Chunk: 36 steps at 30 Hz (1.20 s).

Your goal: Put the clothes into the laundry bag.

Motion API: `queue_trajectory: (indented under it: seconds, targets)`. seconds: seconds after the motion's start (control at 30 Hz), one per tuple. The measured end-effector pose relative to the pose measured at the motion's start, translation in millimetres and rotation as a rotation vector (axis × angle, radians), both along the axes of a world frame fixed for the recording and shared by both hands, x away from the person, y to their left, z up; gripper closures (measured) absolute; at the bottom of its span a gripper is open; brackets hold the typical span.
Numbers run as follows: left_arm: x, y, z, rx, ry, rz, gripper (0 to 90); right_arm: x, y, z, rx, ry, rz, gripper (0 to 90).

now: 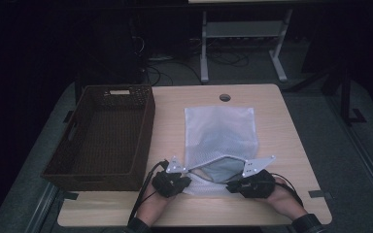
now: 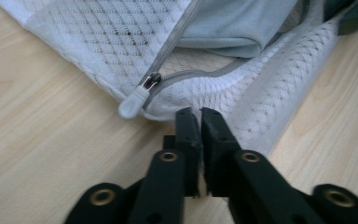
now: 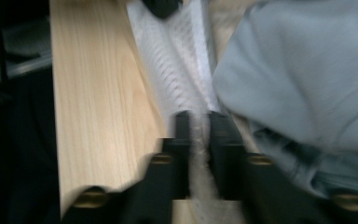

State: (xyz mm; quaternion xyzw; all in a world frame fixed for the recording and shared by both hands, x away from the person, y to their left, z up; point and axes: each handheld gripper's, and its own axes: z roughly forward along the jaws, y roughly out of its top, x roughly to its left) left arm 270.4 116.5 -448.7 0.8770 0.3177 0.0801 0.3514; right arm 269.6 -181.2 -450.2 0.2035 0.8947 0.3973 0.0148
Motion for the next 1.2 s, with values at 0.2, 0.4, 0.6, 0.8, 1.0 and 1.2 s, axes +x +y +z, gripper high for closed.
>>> queue_trajectory:
  seconds: [0.2, 0.4, 0.6, 0.8, 1.0, 1.2]
  targets:
    - [-3.0, 0.1, 17.6, 0.015, -0.064, -0.010, 69.8, -6.2, -1.4, -1.1, 0.003, 0.040, 0.041, 89.7]
    - [-0.3, -25.7, 34.0, -0.032, -0.064, -0.120, 86.8, -11.5, -2.0, -2.9, 0.013, 0.070, 0.066, 89.7]
    - [10.4, -63.4, 36.4, -0.035, -0.065, -0.212, 90.0, -11.1, -3.1, -3.6, 0.017, 0.071, 0.065, 89.7]
    - [28.4, -95.9, 25.5, 0.010, -0.040, -0.253, 90.0, -10.7, -5.0, -4.7, 0.017, 0.074, 0.066, 89.8]
    - [41.4, -114.3, 11.8, 0.053, -0.018, -0.240, 90.0, -10.2, -6.0, -5.3, 0.016, 0.075, 0.068, 89.8]
    - [54.2, -124.9, 2.4, 0.097, -0.010, -0.198, 90.0, -9.7, -6.2, -6.4, 0.004, 0.079, 0.070, 90.0]
